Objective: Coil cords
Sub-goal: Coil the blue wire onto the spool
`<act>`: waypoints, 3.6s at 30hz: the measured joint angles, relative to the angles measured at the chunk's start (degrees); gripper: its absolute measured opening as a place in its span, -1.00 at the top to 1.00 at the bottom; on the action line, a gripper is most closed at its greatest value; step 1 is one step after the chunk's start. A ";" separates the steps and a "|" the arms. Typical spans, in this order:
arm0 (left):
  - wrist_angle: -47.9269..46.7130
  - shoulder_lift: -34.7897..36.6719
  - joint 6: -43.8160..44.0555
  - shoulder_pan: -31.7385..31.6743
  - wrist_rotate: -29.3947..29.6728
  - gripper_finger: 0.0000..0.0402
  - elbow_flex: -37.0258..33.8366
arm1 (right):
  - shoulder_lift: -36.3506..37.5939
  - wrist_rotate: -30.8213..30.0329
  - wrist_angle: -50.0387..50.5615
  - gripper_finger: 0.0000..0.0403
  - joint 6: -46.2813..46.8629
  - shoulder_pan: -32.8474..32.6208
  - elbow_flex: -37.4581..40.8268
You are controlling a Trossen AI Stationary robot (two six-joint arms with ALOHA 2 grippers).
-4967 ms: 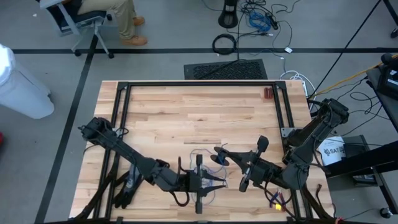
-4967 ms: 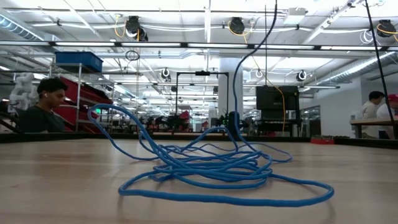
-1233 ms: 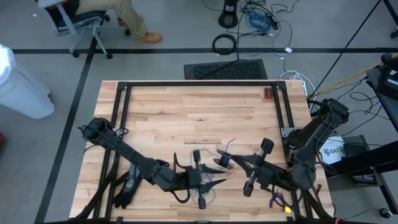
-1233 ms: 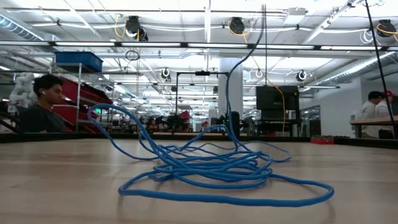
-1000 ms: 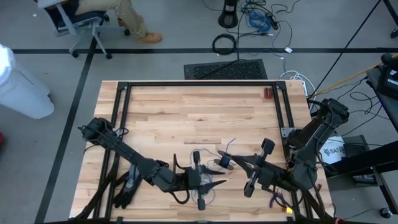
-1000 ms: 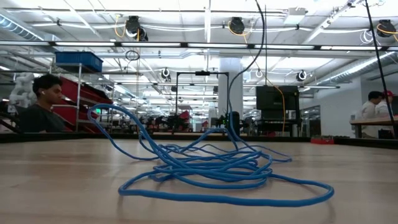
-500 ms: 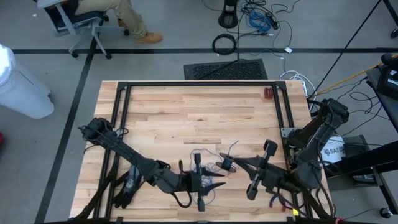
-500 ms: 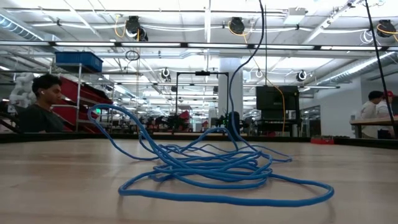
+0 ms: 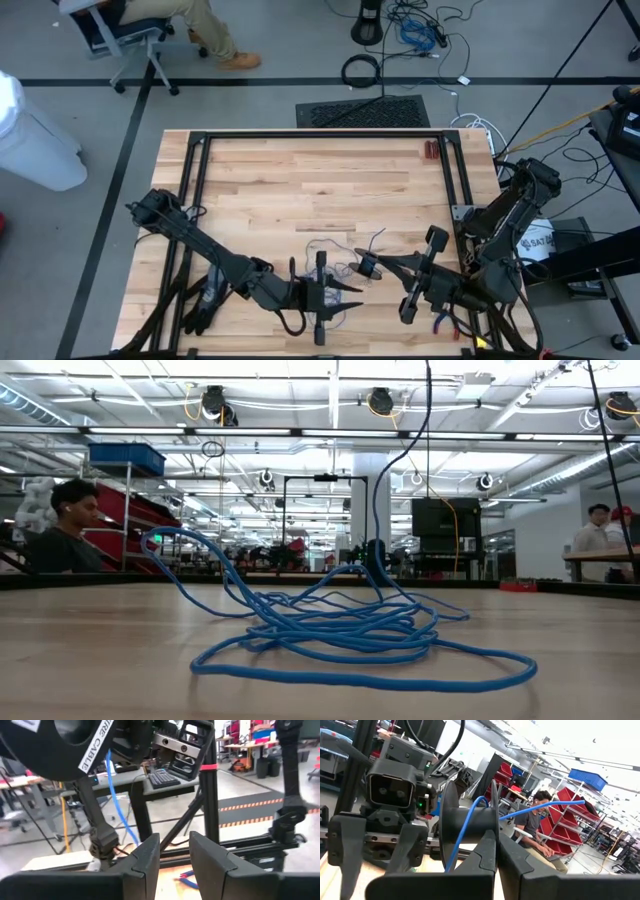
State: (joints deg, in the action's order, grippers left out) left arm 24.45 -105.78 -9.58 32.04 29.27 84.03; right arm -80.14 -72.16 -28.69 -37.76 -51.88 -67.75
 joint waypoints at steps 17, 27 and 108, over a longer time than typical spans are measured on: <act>4.85 -2.65 1.68 -1.38 4.13 0.17 0.02 | 0.00 0.20 -0.33 1.00 -0.24 0.02 0.00; 12.55 -6.43 0.21 -1.08 14.15 0.17 0.02 | 0.00 0.25 -0.46 1.00 -0.04 -0.42 0.00; -10.96 2.01 -10.38 2.69 31.81 0.99 -0.04 | 0.02 -2.45 -0.25 1.00 -0.48 -2.01 0.00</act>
State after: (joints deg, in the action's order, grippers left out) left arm 13.49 -103.76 -19.96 34.73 61.08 83.99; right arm -80.12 -74.61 -28.94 -38.24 -53.89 -67.75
